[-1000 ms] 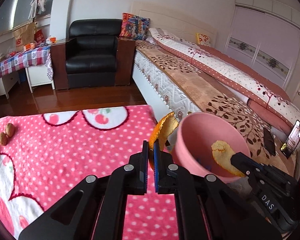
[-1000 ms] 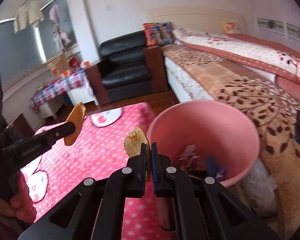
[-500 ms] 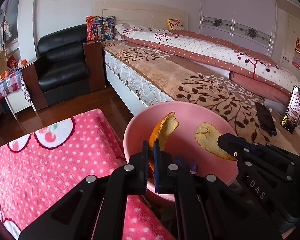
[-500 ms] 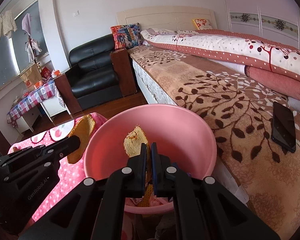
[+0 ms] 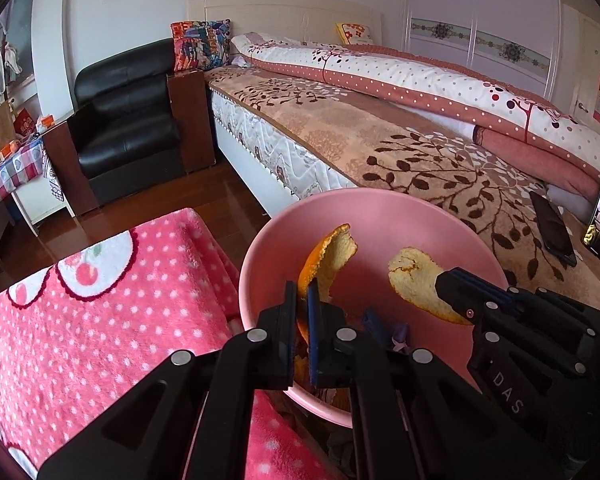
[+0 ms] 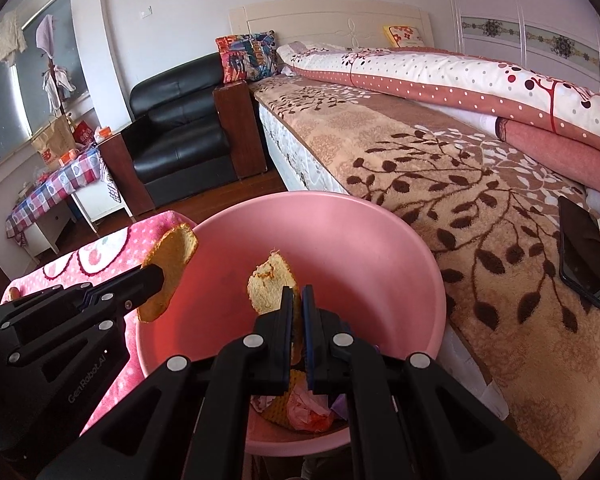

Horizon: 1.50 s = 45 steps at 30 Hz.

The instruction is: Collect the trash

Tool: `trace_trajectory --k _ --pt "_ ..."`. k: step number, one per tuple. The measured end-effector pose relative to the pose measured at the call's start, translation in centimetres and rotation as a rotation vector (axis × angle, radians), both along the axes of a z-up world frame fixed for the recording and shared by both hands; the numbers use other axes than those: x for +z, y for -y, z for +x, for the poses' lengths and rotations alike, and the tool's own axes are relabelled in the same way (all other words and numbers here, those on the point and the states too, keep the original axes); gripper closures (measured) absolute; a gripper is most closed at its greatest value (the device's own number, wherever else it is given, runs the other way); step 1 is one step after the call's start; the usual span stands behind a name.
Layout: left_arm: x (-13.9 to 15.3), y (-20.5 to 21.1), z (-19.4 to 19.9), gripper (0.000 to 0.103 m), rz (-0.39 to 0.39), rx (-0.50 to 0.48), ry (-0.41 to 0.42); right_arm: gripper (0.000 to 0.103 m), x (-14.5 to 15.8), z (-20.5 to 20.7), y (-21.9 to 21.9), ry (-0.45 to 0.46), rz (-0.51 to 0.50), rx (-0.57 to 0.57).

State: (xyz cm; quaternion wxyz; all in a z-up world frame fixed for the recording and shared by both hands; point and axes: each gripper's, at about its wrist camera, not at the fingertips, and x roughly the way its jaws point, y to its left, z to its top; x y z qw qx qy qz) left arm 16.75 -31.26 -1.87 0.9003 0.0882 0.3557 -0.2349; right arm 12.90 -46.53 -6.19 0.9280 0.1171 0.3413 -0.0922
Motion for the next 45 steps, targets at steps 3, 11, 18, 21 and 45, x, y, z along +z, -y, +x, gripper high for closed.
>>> trace_trajectory --k 3,11,18,21,45 --pt "-0.1 0.2 0.1 0.099 -0.004 -0.003 0.000 0.098 -0.3 0.3 0.3 -0.008 -0.001 -0.004" --pt "-0.2 0.3 0.5 0.076 -0.026 -0.002 -0.026 0.074 -0.6 0.5 0.6 -0.005 0.011 -0.003" --pt "0.9 -0.1 0.1 0.069 -0.061 -0.006 -0.013 0.068 0.2 -0.3 0.5 0.019 0.008 0.000" --pt "1.6 -0.3 -0.4 0.069 -0.064 -0.009 0.006 0.066 0.8 -0.8 0.4 0.032 0.013 0.000" --pt "6.8 -11.3 -7.4 0.069 -0.106 0.150 0.159 0.034 6.0 -9.8 -10.6 0.178 -0.031 0.144"
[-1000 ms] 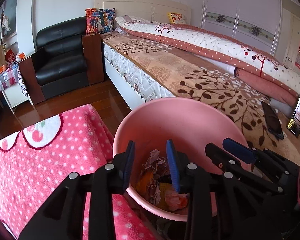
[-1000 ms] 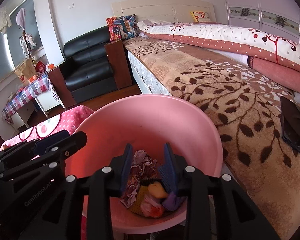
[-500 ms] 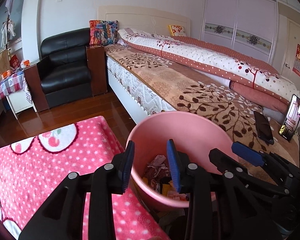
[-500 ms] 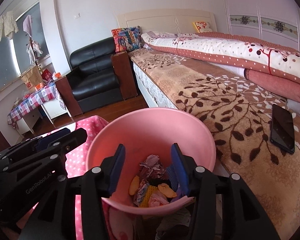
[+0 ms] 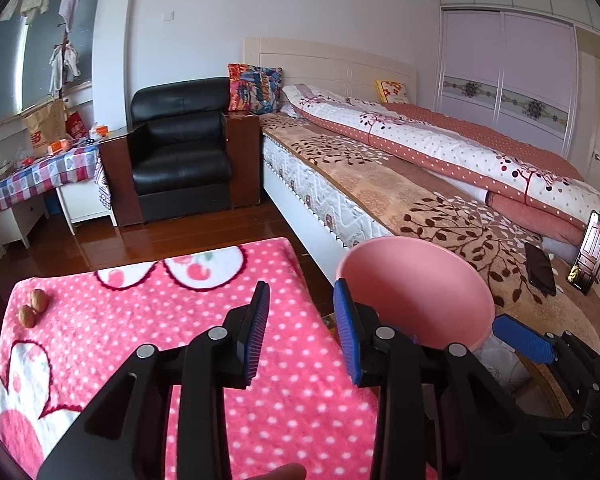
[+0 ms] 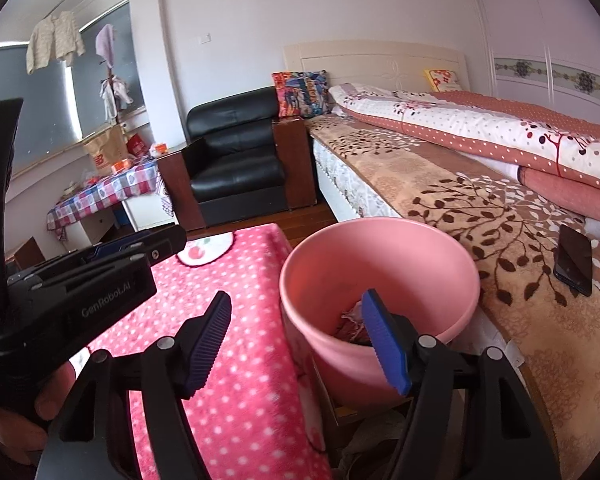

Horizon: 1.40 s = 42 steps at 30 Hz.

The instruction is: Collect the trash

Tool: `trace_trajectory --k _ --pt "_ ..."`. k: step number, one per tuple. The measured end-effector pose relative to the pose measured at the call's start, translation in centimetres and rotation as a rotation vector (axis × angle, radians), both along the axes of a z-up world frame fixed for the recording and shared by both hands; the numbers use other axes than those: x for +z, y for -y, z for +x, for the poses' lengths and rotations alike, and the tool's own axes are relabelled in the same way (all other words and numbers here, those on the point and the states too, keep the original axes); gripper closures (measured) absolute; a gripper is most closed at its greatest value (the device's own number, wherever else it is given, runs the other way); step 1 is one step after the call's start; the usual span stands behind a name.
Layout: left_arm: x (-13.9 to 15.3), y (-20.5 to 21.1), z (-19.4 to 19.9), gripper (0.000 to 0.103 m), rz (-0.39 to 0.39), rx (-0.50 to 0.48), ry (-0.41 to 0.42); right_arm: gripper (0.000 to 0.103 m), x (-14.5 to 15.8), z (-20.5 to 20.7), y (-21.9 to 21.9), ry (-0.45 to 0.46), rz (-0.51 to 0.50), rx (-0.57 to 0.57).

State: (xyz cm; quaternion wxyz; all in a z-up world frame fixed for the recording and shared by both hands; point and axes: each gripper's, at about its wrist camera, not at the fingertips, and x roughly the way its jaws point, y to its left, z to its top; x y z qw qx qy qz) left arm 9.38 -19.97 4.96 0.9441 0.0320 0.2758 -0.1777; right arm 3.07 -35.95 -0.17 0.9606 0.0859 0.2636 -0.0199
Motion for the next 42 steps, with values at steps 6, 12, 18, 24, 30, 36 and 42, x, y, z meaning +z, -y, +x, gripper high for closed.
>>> trace_trajectory --k 6,12,18,24,30,36,42 --pt "0.2 -1.7 -1.2 0.069 -0.007 0.016 0.006 0.032 0.1 -0.8 -1.5 0.012 0.012 0.004" --pt "0.1 -2.7 -1.9 0.069 -0.022 0.013 0.003 0.030 0.4 -1.6 -2.3 0.023 0.009 -0.001" --pt "-0.1 -3.4 -2.4 0.069 -0.028 0.020 0.002 0.029 0.1 -1.5 -3.1 0.006 0.010 0.016" --pt "0.0 -4.6 -2.5 0.069 -0.035 0.043 0.012 0.029 -0.2 -1.4 -4.1 -0.001 0.000 0.021" --pt "0.1 -5.6 -2.3 0.069 -0.047 0.067 0.015 0.029 -0.1 -1.1 -4.4 -0.002 -0.002 0.017" --pt "0.0 -6.2 -2.2 0.069 -0.046 0.085 0.012 0.029 -0.1 -0.9 -4.4 -0.001 0.000 0.017" --pt "-0.3 -7.1 -1.9 0.070 -0.050 0.107 0.005 0.029 -0.1 -0.9 -4.7 0.010 0.000 0.023"
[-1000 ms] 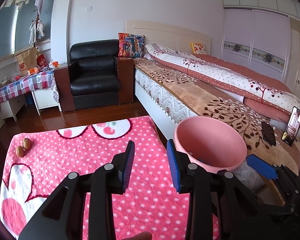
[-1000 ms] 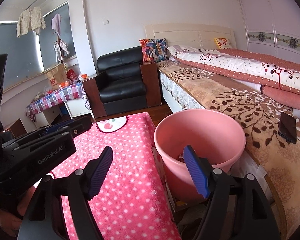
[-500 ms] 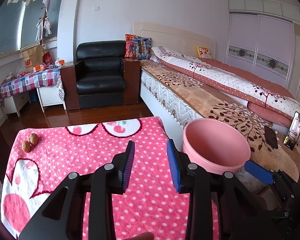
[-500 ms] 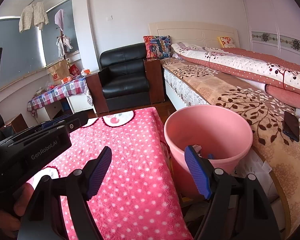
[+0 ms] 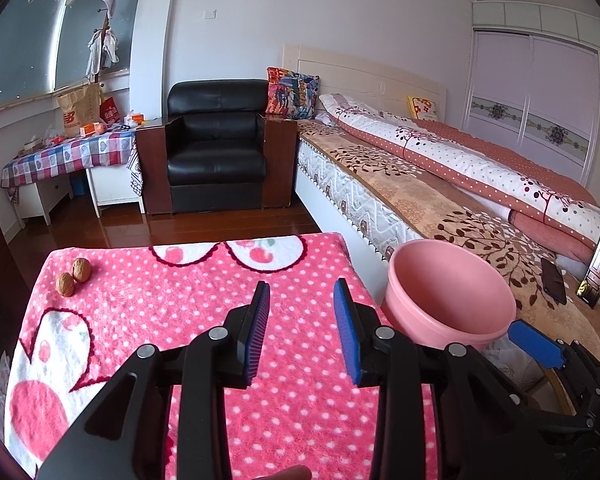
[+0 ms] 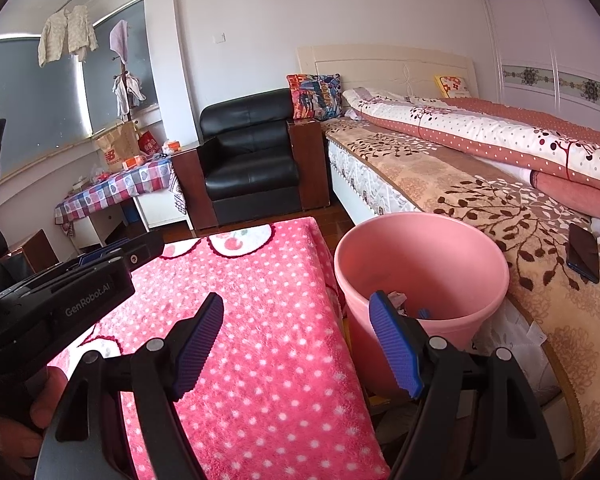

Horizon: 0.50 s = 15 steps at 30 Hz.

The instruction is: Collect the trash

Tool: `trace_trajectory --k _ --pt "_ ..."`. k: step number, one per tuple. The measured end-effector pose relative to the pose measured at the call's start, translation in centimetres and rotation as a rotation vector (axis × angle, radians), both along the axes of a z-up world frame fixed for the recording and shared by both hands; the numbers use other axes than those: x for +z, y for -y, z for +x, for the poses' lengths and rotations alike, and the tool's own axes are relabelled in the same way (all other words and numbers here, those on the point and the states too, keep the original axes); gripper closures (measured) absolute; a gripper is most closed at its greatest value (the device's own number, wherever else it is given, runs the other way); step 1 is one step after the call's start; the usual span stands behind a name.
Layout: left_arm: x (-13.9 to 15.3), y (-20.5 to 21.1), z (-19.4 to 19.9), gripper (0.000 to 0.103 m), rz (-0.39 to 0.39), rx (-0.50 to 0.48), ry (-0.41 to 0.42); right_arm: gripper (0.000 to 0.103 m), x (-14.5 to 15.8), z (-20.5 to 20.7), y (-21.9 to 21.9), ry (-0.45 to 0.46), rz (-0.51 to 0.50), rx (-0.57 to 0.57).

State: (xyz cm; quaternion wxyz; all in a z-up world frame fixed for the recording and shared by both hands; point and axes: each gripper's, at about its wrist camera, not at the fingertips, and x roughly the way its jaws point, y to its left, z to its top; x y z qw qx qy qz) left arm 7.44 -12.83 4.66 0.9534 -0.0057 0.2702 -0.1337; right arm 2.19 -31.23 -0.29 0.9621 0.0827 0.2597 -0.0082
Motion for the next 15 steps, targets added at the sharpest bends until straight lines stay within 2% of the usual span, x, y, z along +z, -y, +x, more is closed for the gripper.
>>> trace_trajectory --k 15 --pt "-0.14 -0.46 -0.07 0.073 -0.003 0.003 0.002 0.029 0.14 -0.38 -0.54 0.024 0.003 0.007"
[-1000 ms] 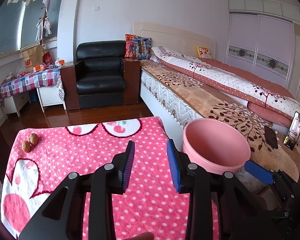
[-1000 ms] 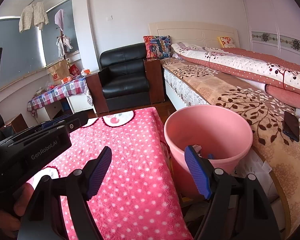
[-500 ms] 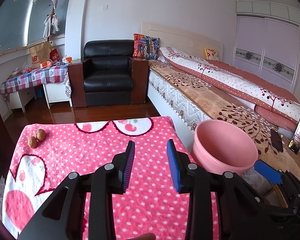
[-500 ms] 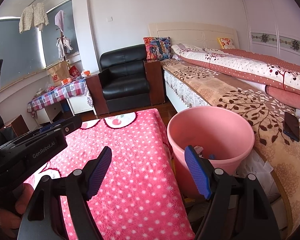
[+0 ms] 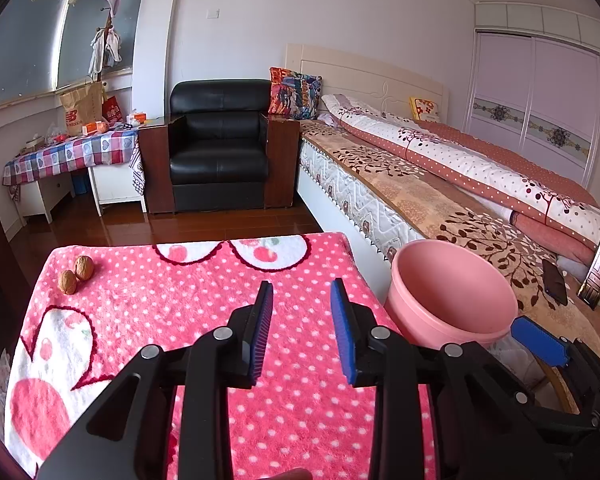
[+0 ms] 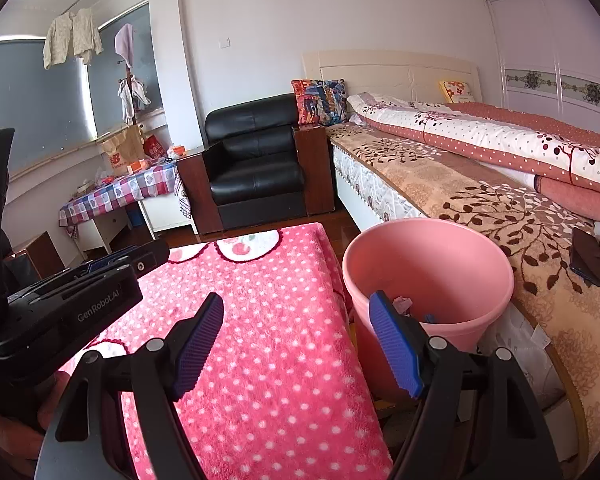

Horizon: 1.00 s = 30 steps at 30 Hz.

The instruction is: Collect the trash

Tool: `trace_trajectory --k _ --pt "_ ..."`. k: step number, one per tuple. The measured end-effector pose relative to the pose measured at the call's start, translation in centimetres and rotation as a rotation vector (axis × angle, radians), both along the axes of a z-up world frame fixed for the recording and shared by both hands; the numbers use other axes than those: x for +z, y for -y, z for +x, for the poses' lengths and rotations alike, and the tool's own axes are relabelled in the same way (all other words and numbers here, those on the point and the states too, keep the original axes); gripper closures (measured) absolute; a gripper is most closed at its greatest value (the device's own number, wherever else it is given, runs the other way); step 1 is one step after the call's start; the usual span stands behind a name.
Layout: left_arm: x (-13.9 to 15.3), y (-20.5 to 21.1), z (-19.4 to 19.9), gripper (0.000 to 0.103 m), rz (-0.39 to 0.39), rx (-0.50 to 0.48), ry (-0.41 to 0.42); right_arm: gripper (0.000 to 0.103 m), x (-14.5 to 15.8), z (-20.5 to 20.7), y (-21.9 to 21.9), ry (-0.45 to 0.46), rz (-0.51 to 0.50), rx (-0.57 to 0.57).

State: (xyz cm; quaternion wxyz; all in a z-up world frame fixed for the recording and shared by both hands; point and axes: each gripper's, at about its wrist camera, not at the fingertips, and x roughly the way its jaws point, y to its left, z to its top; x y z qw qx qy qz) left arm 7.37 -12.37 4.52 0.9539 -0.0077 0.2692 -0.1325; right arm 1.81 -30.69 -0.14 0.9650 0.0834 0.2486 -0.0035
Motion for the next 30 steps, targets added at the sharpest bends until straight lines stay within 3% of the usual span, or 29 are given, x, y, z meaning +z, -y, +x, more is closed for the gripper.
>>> trace_trajectory --k 30 --pt "-0.08 0.47 -0.04 0.073 0.008 -0.013 -0.001 0.029 0.27 -0.21 0.16 0.007 0.004 -0.004"
